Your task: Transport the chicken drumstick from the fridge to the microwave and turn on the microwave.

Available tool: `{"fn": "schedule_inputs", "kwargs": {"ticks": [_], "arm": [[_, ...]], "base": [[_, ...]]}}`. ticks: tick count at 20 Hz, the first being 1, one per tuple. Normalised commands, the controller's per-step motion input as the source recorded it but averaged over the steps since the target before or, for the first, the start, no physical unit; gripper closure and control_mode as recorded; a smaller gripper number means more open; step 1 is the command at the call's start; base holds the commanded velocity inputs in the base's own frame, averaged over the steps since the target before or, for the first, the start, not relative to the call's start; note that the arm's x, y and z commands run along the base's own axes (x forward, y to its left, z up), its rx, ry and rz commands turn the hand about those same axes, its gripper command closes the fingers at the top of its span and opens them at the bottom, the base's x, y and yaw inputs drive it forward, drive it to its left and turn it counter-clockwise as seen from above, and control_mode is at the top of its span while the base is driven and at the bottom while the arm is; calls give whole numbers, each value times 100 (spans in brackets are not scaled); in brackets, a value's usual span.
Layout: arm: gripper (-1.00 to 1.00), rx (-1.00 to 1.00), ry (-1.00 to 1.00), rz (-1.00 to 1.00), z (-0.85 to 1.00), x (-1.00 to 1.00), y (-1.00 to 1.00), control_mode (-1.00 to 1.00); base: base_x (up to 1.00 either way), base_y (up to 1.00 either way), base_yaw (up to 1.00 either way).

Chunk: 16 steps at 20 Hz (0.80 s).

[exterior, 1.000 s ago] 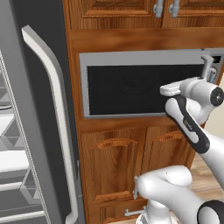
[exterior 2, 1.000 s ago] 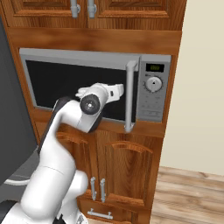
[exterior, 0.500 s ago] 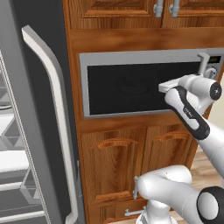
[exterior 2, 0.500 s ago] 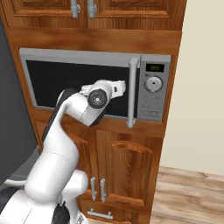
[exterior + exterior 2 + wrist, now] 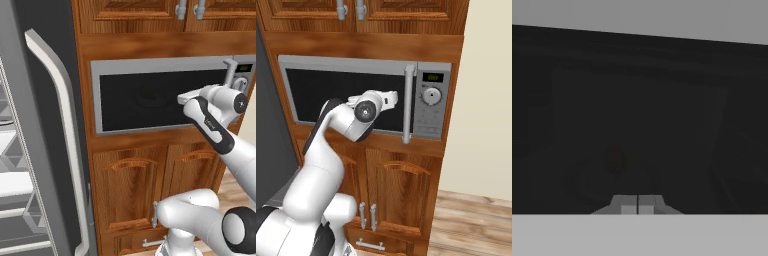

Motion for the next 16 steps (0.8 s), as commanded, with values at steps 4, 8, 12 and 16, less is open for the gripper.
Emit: {"fn": "schedule_inputs", "kwargs": {"ticks": [4,8,12,16], "arm": [[100,0,0,-1,-1,39,0,-100],[100,0,0,0,0,36,0,-100],[100,0,0,-1,7,-4,0,-100],[100,0,0,0,20,-21,-1,-100]], "base": [[0,0,0],[0,0,0],[0,0,0],[0,0,0]]}}
